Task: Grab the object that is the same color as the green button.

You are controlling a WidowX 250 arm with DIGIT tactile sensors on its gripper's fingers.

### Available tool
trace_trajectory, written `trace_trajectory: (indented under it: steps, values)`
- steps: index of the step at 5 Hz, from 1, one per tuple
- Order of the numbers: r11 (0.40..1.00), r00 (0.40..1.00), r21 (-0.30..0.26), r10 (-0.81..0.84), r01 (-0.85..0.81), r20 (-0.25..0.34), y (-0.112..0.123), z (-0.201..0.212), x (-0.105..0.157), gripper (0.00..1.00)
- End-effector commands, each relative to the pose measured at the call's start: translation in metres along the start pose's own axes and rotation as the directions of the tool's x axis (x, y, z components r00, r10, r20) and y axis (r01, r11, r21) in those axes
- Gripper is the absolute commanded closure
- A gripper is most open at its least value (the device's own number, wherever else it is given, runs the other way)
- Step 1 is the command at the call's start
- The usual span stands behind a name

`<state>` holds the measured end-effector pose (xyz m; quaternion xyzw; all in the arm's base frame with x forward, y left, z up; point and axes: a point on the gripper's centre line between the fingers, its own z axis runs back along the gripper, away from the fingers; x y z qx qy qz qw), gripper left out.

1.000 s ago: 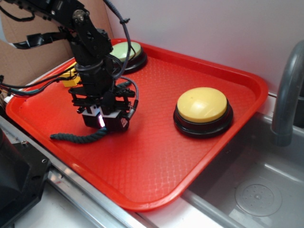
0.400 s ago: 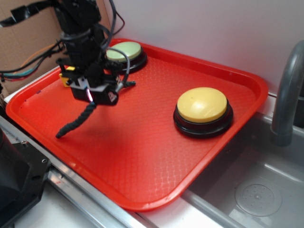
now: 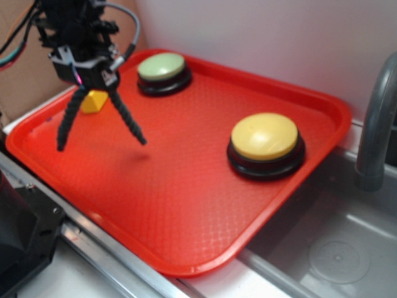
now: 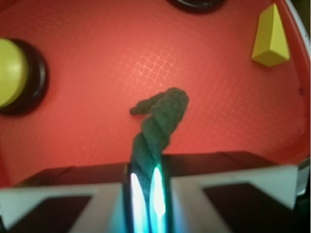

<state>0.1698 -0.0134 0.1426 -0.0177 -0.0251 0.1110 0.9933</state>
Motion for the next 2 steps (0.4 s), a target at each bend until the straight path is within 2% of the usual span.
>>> trace_trajectory:
  steps: [1,2]
  values:
    - [0.995,0.996,-0.048,-0.086,0.086,0.004,0.0146,0.0375,0.0064,1.00]
    - [0.999,0.999,0.005,-0.037,0.037,-0.003,0.0169,0.0361,0.0052,1.00]
